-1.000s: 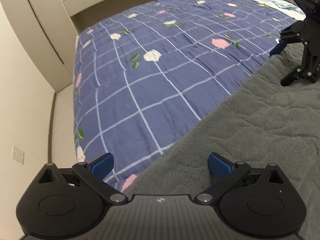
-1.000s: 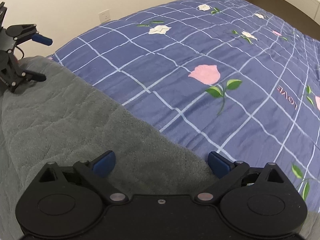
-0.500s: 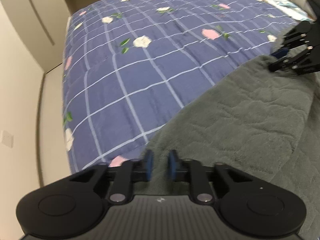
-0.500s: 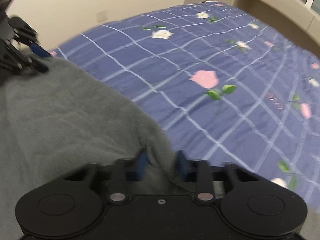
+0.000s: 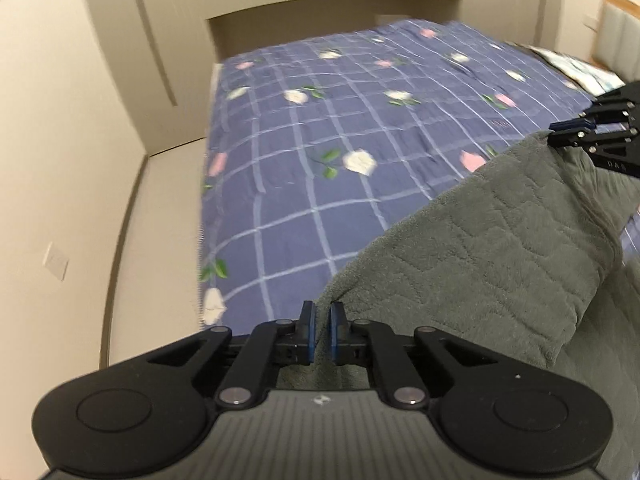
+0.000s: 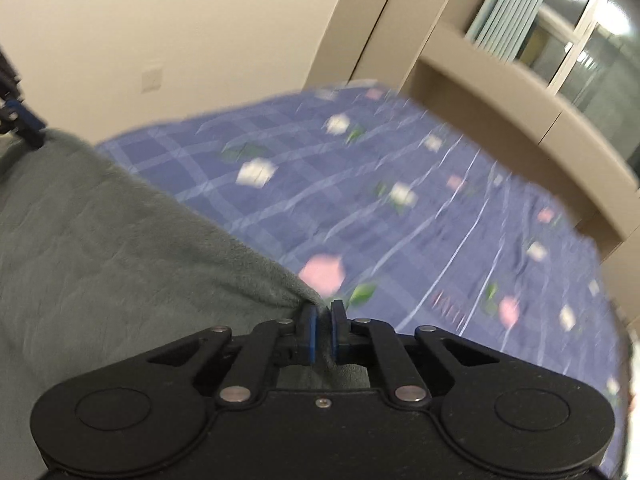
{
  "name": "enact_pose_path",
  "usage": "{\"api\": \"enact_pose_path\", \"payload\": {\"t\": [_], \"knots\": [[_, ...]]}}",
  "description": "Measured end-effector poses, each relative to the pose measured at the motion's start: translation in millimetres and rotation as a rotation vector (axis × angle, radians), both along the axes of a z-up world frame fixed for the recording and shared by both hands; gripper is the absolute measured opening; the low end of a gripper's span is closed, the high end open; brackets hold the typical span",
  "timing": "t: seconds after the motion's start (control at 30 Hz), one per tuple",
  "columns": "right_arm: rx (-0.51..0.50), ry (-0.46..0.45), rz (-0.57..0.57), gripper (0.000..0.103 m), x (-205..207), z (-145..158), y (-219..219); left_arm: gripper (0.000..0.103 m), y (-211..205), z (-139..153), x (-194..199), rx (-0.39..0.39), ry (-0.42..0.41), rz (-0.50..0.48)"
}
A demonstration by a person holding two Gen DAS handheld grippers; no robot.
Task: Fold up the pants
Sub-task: 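Close the left gripper on the waistband while the right gripper closes on it too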
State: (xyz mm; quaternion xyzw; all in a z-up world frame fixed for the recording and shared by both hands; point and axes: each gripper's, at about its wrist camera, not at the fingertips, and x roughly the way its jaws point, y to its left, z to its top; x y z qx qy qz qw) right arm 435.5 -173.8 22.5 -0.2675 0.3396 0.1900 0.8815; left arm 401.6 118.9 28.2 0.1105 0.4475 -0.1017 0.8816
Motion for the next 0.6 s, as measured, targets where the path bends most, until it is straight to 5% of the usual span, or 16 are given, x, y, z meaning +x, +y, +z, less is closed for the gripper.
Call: {"api": "enact_pose_path", "payload": {"t": [0.3, 0.6], "knots": [[-0.046, 0.014, -0.016, 0.005, 22, -43, 31, 0.006, 11, -37, 9, -0.019, 0.043, 0.084], [0.008, -0.083, 0.004, 0.005, -26, -4, 11, 0.006, 11, 4, -31, -0.08, -0.059, 0.058]]}}
